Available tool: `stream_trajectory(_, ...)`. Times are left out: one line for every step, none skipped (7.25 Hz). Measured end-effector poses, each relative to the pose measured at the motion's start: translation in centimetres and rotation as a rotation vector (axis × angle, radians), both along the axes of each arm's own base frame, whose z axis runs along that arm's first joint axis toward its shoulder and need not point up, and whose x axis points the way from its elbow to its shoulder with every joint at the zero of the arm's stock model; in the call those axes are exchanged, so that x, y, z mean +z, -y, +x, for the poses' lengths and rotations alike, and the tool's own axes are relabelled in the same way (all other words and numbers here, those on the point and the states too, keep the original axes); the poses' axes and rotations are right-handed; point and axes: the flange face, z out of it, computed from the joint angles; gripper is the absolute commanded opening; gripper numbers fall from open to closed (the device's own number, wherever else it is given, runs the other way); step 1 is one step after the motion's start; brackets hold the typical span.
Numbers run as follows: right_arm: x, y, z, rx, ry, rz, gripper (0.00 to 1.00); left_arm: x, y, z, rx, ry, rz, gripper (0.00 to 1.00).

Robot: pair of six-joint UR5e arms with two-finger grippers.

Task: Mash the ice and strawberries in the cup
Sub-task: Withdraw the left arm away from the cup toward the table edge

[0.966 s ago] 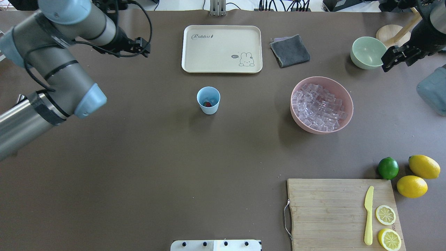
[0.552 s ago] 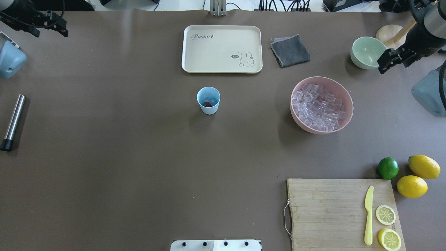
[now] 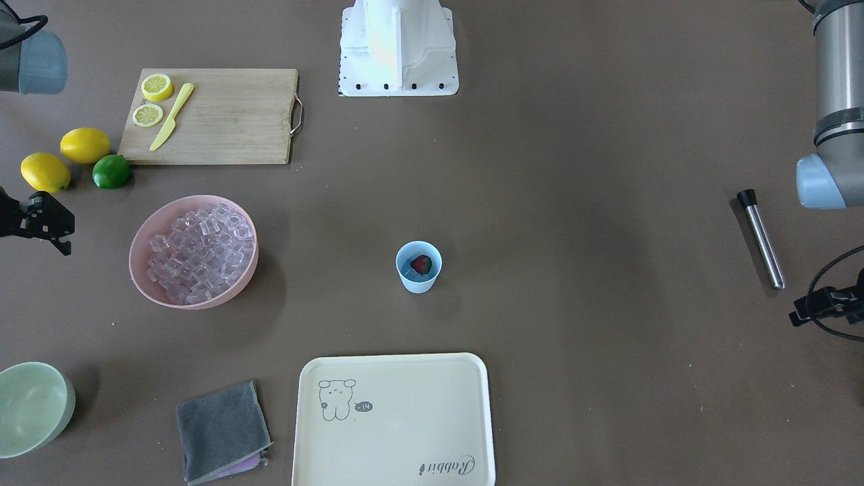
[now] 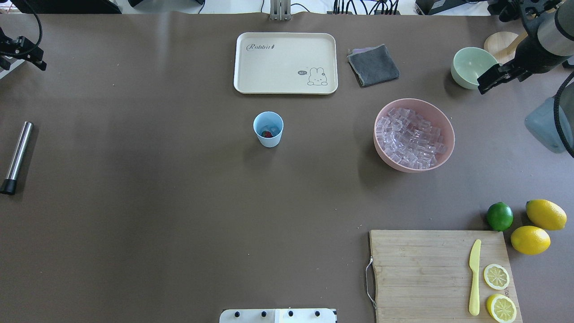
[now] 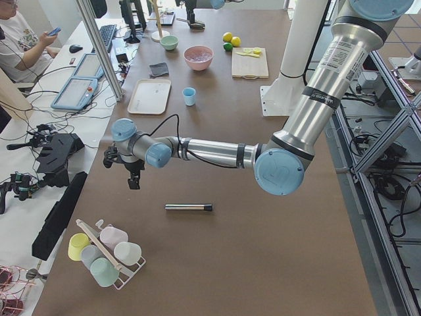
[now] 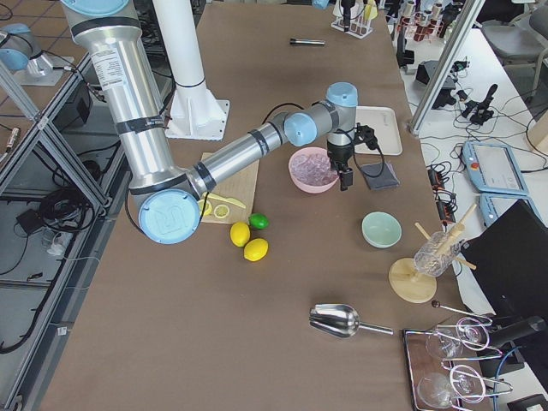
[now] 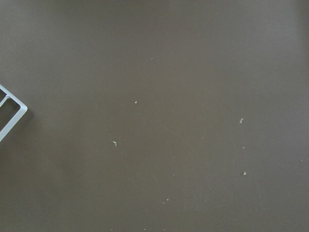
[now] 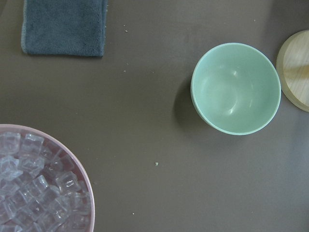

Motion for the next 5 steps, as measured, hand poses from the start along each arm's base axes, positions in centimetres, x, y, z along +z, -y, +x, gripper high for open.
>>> stream_trajectory(-0.5, 0.4, 0.6, 0.004, 0.012, 0.006, 0.99, 2.8, -1.5, -0.4, 0.013, 0.012, -0.026, 0.98)
stream_trajectory(-1.0, 0.9, 1.9, 0.014, 0.044, -0.004, 0.99, 4.8, -2.8, -0.7, 0.019, 0.020, -0.047, 0.98)
stream_trajectory(-1.0, 1.3, 2.8, 0.013, 0.081, -0.025, 0.99, 6.2, -3.9, -0.6, 0.027, 0.025, -0.062, 0.98)
stream_trajectory(-0.7, 1.3, 3.2, 0.008, 0.108, -0.045, 0.99, 7.7, -5.2, -0.1, 0.040, 0.028, -0.069, 0.98)
stream_trajectory(-0.1, 1.3, 3.5, 0.005, 0.122, -0.062, 0.99, 9.0, -6.4, 0.2, 0.048, 0.027, -0.066, 0.98)
